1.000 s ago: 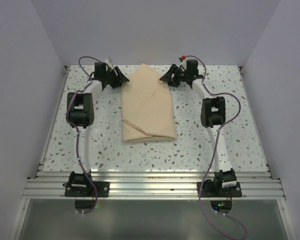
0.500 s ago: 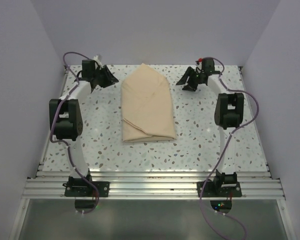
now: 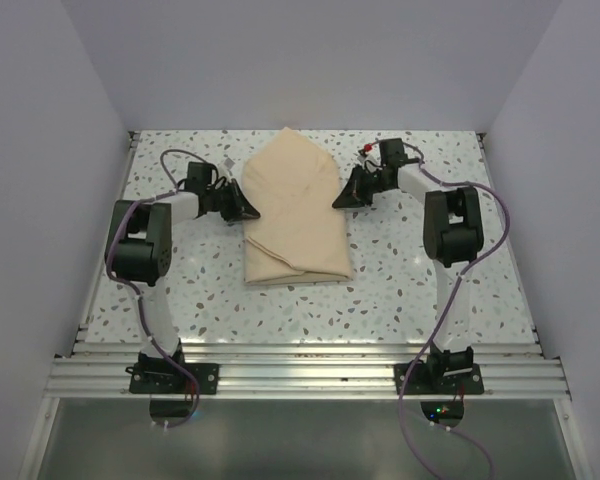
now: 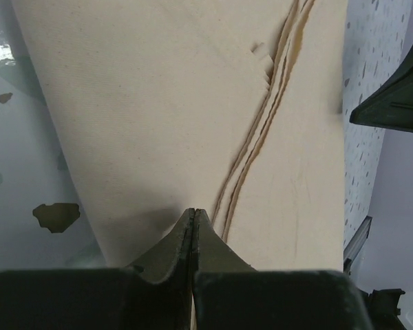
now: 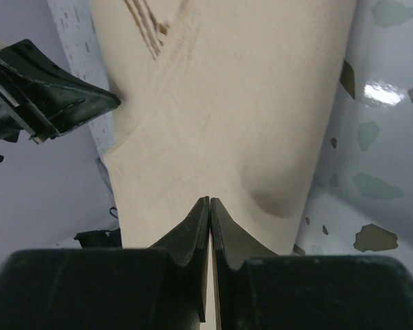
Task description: Prepare the surgical pack
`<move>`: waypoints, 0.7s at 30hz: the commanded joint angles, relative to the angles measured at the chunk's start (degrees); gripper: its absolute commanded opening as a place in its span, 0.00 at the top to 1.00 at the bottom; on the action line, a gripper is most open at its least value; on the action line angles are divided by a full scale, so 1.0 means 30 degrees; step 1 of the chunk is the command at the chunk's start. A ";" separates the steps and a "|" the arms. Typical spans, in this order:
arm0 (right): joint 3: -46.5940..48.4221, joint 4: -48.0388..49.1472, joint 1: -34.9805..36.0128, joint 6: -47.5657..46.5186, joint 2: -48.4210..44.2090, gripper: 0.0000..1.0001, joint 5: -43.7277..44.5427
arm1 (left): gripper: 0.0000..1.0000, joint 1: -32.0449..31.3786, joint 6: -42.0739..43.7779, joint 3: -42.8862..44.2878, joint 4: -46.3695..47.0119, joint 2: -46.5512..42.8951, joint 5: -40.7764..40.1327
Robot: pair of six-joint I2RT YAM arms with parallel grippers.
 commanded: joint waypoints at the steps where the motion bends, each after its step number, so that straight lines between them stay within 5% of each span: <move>1: -0.0920 -0.0268 -0.0097 -0.0604 0.0747 0.94 -0.0836 | 1.00 0.0119 0.0291 0.0246 -0.0440 0.0273 0.0271; 11: -0.1305 -0.0177 -0.0566 -0.1571 0.3005 0.99 0.1653 | 1.00 0.0792 0.1374 0.1593 -0.3430 0.2706 -0.1283; 21: 0.1535 -0.1028 0.0163 -0.0724 -0.0015 0.99 0.0838 | 1.00 0.0822 0.1552 0.2940 -0.3257 -0.0458 -0.0494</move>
